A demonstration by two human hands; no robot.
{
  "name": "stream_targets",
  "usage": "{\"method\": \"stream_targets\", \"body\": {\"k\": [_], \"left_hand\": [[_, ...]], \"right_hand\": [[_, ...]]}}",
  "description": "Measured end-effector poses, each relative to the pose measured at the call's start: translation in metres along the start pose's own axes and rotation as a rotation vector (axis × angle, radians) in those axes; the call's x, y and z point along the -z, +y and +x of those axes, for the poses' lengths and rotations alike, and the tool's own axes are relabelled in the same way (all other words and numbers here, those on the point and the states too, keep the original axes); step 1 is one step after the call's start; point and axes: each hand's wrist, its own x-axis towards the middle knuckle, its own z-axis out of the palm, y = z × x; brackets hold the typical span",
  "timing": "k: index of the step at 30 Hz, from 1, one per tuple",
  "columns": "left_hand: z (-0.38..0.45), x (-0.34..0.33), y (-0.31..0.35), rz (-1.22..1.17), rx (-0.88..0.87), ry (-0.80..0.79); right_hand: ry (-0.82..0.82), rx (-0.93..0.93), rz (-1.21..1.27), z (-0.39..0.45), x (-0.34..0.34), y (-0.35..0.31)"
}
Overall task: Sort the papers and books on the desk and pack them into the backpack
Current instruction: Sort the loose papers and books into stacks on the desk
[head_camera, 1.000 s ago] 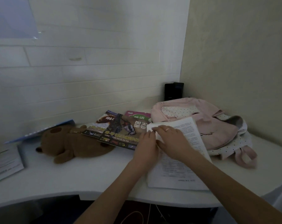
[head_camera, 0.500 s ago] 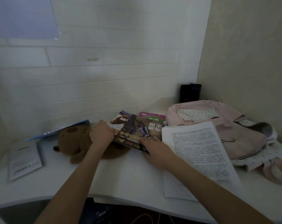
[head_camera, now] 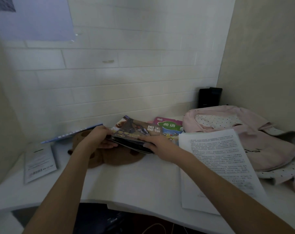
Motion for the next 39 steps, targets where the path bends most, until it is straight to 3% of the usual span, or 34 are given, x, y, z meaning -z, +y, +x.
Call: {"method": "stream_targets", "body": {"k": [8,16,28,31,34,39], "left_hand": [[-0.005,0.003,-0.011,-0.141,0.060,0.002],[-0.013,-0.010,-0.005,-0.154,-0.218,-0.009],[-0.057,-0.004,0.053,0.149,-0.817,0.192],[-0.068,-0.003,0.061,0.163,-0.885,0.277],[-0.078,-0.001,0.069,0.178,-0.910,0.260],[-0.086,-0.014,0.071,0.200,-0.885,0.218]], "right_hand": [[-0.067,0.040,0.126,-0.004,-0.022,-0.015],[-0.142,-0.008,0.094,-0.006,-0.016,-0.019],[0.296,0.045,-0.377,0.019,0.074,-0.015],[0.457,0.093,-0.398,0.020,0.087,-0.021],[0.692,0.078,-0.359,0.020,0.097,-0.027],[0.425,0.052,-0.367,0.016,0.109,-0.026]]}}
